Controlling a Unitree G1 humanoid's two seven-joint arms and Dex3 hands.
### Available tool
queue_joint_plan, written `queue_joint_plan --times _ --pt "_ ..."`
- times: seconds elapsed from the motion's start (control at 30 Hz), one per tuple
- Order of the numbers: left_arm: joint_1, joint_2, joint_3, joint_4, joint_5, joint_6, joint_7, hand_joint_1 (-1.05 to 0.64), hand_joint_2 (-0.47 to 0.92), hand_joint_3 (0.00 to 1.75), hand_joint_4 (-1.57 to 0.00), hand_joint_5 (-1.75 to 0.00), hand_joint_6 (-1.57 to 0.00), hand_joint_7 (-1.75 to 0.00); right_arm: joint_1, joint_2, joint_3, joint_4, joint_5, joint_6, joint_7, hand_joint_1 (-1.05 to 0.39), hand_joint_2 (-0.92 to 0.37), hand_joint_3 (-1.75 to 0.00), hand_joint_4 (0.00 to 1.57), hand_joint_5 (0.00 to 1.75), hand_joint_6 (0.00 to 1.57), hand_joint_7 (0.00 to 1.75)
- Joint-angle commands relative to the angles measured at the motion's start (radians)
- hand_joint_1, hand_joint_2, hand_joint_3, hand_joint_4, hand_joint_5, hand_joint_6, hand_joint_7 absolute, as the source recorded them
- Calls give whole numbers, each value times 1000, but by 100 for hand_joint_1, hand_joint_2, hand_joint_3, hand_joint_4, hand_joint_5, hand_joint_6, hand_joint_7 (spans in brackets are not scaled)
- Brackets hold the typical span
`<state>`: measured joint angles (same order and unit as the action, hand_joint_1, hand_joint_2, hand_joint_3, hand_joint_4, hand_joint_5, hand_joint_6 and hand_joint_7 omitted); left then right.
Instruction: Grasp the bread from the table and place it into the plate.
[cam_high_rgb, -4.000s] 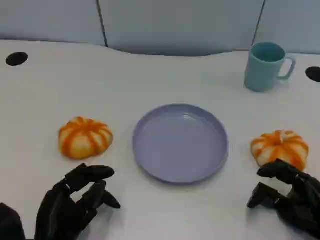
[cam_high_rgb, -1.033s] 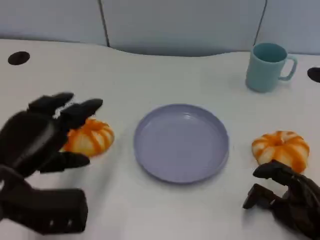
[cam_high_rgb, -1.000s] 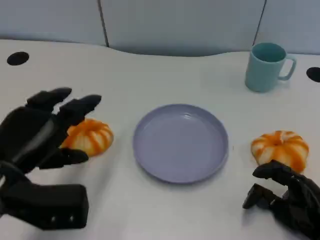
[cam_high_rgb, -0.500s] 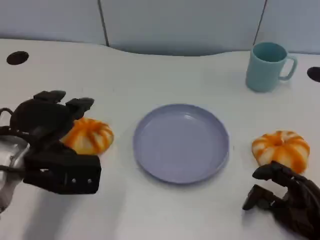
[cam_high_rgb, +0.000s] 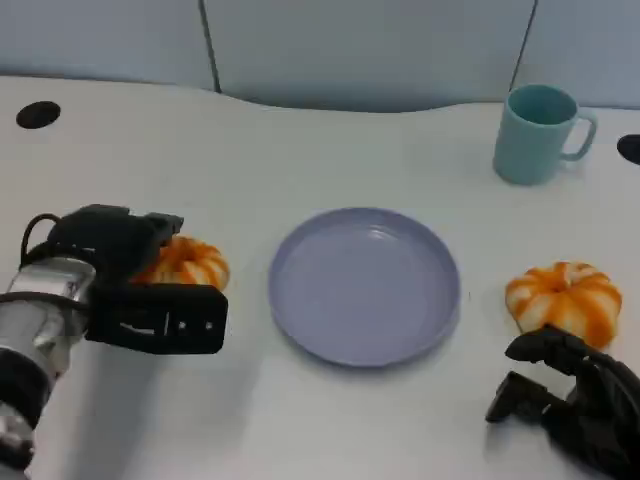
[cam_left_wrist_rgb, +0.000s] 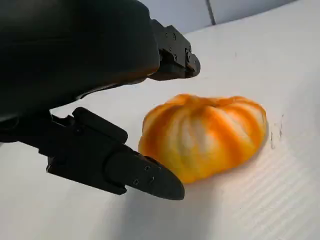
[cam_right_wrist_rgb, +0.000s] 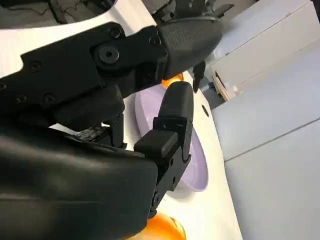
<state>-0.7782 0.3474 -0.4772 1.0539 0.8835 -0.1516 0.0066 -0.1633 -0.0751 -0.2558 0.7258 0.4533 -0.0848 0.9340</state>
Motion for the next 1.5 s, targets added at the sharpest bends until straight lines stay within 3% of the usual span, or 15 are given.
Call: queue_joint_plan --times 0.03,0.4,1.0,1.2,1.27,1.33,1.37,1.5 --pt "-65 -26 -40 108 -5 0 51 -54 78 0 -5 -1 -16 0 27 -11 -5 0 6 19 -4 -43 -92 -16 63 134 61 102" --pt "-154 -101 -119 257 -5 44 98 -53 71 0 -2 -1 -15 0 49 -10 5 -28 0 9 -15 -44 -92 -15 64 137 62 103" --pt "-137 -141 -169 300 -22 58 76 -52 73 0 -3 -1 -16 0 82 -9 11 -77 13 29 -10 -44 -92 -15 63 136 64 101" --pt "-78 -153 -169 305 -38 61 150 -44 72 0 -16 -6 -23 -2 129 -15 3 -150 38 78 -5 -41 -92 -15 60 137 61 102" --pt "-63 -151 -170 306 -42 54 187 -27 75 0 -30 -7 -35 -2 139 -19 3 -163 40 83 -3 -41 -92 -14 60 137 61 102" --pt "-53 -151 -178 308 -39 52 221 -24 76 0 -34 -6 -37 -2 150 -23 3 -173 41 83 2 -42 -92 -15 60 137 61 102" --pt "-46 -151 -182 308 -37 47 243 -24 83 2 -44 -8 -48 -3 160 -26 3 -184 42 87 2 -42 -92 -15 61 137 61 103" --pt "-32 -141 -188 307 -39 13 315 -21 90 1 -62 -10 -65 -5 182 -27 5 -217 42 95 -5 -42 -92 -14 62 137 62 103"
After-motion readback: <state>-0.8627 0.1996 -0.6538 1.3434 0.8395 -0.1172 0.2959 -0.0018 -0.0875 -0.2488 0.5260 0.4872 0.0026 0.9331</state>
